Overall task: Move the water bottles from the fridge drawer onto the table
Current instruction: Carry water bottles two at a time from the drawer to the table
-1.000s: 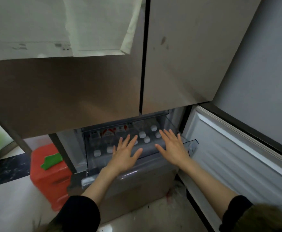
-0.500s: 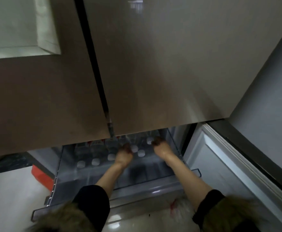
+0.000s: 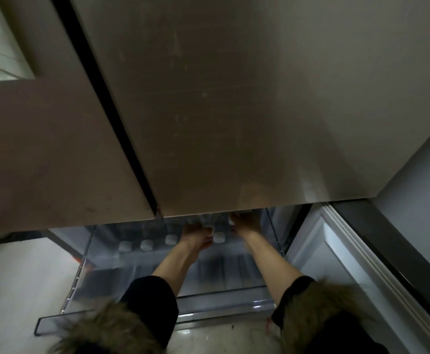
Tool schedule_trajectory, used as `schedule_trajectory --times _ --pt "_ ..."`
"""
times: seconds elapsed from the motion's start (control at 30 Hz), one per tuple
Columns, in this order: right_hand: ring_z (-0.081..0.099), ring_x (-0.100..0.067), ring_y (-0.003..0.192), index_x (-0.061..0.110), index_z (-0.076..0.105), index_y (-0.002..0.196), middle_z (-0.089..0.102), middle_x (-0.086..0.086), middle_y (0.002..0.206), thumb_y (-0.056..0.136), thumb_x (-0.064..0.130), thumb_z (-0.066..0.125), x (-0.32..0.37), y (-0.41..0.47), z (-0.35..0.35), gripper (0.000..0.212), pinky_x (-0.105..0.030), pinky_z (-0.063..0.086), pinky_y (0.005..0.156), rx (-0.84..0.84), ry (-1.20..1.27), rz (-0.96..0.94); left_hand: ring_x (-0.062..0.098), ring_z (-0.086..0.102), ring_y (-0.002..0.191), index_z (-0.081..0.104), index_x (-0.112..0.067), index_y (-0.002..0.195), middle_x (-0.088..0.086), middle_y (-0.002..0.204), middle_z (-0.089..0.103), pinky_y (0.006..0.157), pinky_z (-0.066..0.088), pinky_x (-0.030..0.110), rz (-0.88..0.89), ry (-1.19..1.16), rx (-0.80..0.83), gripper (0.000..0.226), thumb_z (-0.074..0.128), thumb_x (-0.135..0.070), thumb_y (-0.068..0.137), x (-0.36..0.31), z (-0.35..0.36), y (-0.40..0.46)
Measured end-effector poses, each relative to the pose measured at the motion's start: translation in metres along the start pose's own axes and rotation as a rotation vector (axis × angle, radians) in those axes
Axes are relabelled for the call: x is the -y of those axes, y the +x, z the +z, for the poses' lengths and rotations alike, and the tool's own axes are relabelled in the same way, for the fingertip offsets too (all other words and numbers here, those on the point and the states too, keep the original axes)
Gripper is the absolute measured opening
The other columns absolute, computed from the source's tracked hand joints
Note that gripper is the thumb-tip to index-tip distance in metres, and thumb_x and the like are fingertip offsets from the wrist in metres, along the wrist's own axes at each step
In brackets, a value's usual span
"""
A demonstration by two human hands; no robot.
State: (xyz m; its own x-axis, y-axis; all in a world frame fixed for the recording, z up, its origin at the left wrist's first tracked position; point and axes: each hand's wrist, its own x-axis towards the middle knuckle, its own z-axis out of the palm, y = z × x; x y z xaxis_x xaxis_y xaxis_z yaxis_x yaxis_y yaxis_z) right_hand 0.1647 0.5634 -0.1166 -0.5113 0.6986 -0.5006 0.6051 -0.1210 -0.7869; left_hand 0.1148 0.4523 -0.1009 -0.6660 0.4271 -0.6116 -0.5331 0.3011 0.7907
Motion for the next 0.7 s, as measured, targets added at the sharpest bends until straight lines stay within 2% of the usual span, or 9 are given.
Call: schedule_trajectory --times 0.03,0.1,0.17,0.23,0.33,0.43,0.53,0.63,0.7 --pt "0.060 -0.029 0.087 0.009 0.053 0.066 0.064 -0.026 0.109 0.093 0.013 0.050 0.001 -0.001 0.000 0.027 -0.046 0.051 0.088 0.013 0.097 0.048 0.016 0.051 0.068 0.050 -0.012 0.076 0.007 0.075 0.053 0.064 0.043 0.025 -0.028 -0.054 0.007 0.024 0.048 0.009 0.088 0.000 -0.001 -0.001" --pt "0.059 -0.030 0.084 0.011 0.048 0.066 0.062 -0.025 0.096 0.092 0.002 0.047 0.002 -0.008 -0.002 0.028 -0.041 0.052 0.082 0.071 0.251 0.128 0.016 0.050 0.068 0.052 -0.009 0.073 0.008 0.072 0.051 0.066 0.043 0.027 -0.082 -0.190 0.032 0.025 0.047 0.011 0.087 -0.002 -0.004 -0.004" --pt "0.054 -0.023 0.083 0.008 0.051 0.080 0.052 -0.012 0.080 0.094 -0.001 0.044 0.000 -0.017 -0.006 0.018 -0.032 0.050 0.077 0.156 0.337 0.173 0.014 0.049 0.068 0.056 -0.008 0.077 0.007 0.072 0.052 0.065 0.043 0.026 -0.105 -0.234 0.010 0.019 0.051 0.007 0.088 -0.003 -0.007 -0.009" --pt "0.049 -0.024 0.093 0.005 0.053 0.103 0.053 -0.010 0.087 0.094 -0.002 0.046 -0.002 -0.027 -0.011 0.014 -0.034 0.049 0.081 0.200 0.389 0.186 0.013 0.048 0.069 0.058 -0.007 0.098 0.006 0.078 0.053 0.063 0.043 0.025 -0.106 -0.201 -0.025 0.012 0.057 0.000 0.088 -0.005 -0.010 -0.017" --pt "0.051 -0.021 0.079 -0.002 0.060 0.107 0.051 -0.013 0.101 0.092 0.002 0.051 -0.006 -0.035 -0.015 0.018 -0.025 0.044 0.063 0.174 0.276 0.165 0.012 0.049 0.065 0.056 -0.003 0.117 0.011 0.095 0.056 0.056 0.047 0.024 0.005 0.036 -0.121 0.035 0.065 -0.011 0.084 -0.004 -0.025 -0.016" --pt "0.049 -0.022 0.073 0.001 0.063 0.091 0.052 -0.010 0.079 0.091 0.013 0.056 -0.004 -0.049 -0.016 0.014 -0.029 0.040 0.060 0.122 0.063 0.096 0.025 0.060 0.072 0.061 -0.013 0.083 0.012 0.088 0.061 0.073 0.056 0.040 0.162 0.281 -0.221 0.013 0.071 -0.021 0.079 -0.006 -0.044 -0.025" --pt "0.054 -0.021 0.069 0.010 0.056 0.071 0.056 -0.008 0.072 0.086 0.017 0.060 -0.002 -0.068 -0.017 0.017 -0.029 0.041 0.058 0.043 -0.069 0.039 0.030 0.066 0.085 0.055 -0.022 0.067 0.008 0.079 0.064 0.084 0.054 0.041 0.263 0.427 -0.239 0.019 0.069 -0.027 0.078 -0.009 -0.062 -0.043" --pt "0.060 -0.022 0.072 0.000 0.064 0.092 0.062 -0.012 0.085 0.084 0.020 0.063 0.002 -0.094 -0.020 0.021 -0.026 0.048 0.058 -0.058 -0.131 -0.024 0.028 0.065 0.084 0.064 -0.008 0.084 0.013 0.088 0.069 0.072 0.052 0.033 0.328 0.494 -0.249 0.024 0.068 -0.031 0.075 -0.005 -0.079 -0.061" --pt "0.066 -0.027 0.080 0.000 0.063 0.094 0.063 -0.014 0.089 0.084 0.023 0.063 0.004 -0.111 -0.023 0.025 -0.033 0.055 0.070 -0.137 -0.151 -0.061 0.027 0.062 0.084 0.060 -0.005 0.096 0.013 0.095 0.066 0.068 0.048 0.031 0.368 0.499 -0.292 0.037 0.065 -0.035 0.076 -0.007 -0.088 -0.073"
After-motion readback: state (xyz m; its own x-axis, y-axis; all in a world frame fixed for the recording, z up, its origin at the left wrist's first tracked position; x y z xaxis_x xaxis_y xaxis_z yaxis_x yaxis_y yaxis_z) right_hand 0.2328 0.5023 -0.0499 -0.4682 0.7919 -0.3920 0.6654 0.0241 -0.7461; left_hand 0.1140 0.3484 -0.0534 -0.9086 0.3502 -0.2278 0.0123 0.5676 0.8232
